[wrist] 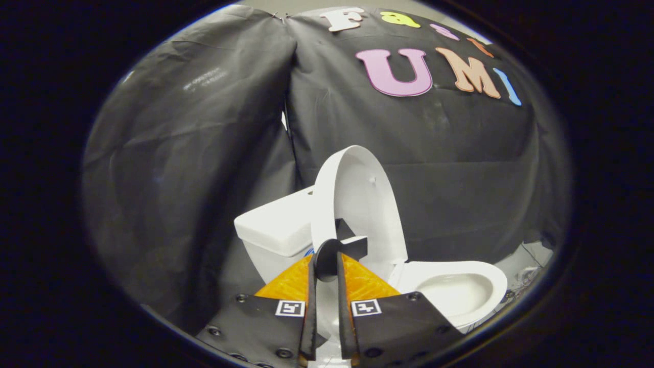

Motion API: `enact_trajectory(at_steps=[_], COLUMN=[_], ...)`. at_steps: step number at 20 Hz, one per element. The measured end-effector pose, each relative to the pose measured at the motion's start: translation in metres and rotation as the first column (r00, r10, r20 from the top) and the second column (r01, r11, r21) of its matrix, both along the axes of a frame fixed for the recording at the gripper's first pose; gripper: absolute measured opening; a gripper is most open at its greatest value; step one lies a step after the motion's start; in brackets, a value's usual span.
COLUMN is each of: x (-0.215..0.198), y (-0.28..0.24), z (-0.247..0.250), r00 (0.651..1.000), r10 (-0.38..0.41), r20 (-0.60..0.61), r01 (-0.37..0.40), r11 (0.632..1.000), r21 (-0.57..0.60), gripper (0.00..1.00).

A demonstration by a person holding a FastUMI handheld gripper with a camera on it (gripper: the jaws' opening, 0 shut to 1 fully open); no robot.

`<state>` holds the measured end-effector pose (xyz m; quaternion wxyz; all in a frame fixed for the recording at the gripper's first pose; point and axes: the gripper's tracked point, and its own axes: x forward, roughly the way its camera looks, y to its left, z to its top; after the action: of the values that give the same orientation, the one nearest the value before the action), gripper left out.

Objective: Open the toilet lid.

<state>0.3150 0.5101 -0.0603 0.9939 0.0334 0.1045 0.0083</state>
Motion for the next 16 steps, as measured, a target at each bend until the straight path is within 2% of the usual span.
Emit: enact_trajectory(at_steps=[4, 12, 16], x=[-0.001, 0.001, -0.007], y=[0.008, 0.007, -0.004], z=[0.009, 0.042, 0.065], r00=[0.999, 0.994, 0.989], r10=[0.032, 0.073, 0.080], r20=[0.015, 0.080, 0.127], r01=[-0.033, -0.069, -0.071], r11=[0.999, 0.997, 0.995], r21=[0.017, -0.042, -0.074], gripper=[0.30, 0.90, 0.91])
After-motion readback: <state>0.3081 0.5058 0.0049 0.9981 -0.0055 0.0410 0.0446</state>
